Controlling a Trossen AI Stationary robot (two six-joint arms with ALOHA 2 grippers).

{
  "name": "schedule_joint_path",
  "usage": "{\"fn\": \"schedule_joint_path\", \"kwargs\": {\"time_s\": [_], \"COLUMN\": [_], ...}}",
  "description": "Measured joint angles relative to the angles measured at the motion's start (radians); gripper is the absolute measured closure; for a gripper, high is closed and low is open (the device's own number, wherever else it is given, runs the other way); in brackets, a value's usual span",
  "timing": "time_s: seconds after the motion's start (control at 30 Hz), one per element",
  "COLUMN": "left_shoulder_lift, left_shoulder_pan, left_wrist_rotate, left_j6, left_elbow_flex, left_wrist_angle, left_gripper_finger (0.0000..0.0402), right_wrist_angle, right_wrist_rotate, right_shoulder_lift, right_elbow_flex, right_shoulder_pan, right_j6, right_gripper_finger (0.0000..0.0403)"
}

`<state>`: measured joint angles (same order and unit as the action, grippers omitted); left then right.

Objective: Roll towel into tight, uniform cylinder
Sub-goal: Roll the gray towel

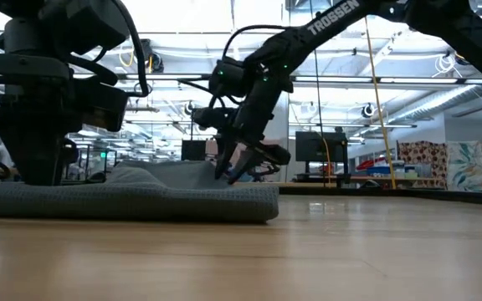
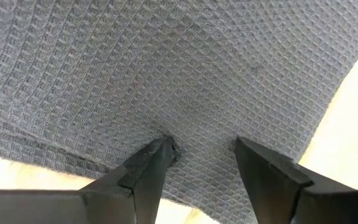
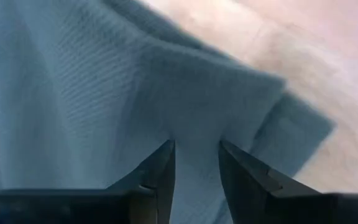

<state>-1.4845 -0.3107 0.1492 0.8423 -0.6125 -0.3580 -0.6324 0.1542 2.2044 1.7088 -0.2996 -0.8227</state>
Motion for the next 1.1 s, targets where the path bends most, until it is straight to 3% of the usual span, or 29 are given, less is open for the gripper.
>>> {"fn": "schedule_joint_path", "kwargs": {"time_s": [0.17,0.57,0.7,0.93,1.1], "left_shoulder_lift": [0.0,0.0,0.0,0.0,0.0], "left_shoulder_pan": [0.0,0.0,0.0,0.0,0.0], "left_wrist_rotate": [-0.001,-0.007,-0.007,-0.007,-0.007], "left_j6": [-0.017,-0.051,-0.067,-0.066,-0.066], "left_elbow_flex": [0.0,0.0,0.001,0.001,0.001], "left_wrist_angle": [-0.001,-0.003,-0.003,-0.003,-0.003], "left_gripper_finger": [0.0199,0.0199,0.0199,0.0199,0.0199], "right_wrist_angle": [-0.025,-0.021,-0.02,-0.005,-0.045], "right_wrist_rotate": [-0.052,-0.043,-0.041,-0.039,-0.051], "right_shoulder_lift": [0.0,0.006,0.03,0.042,0.009], "right_elbow_flex": [-0.001,-0.001,-0.001,-0.002,-0.002], "right_shoulder_pan": [-0.011,-0.031,-0.024,-0.009,-0.014], "right_j6": [-0.011,-0.056,-0.06,-0.064,-0.044], "right_gripper_finger": [0.0289,0.029,0.0315,0.0395,0.0394]}}
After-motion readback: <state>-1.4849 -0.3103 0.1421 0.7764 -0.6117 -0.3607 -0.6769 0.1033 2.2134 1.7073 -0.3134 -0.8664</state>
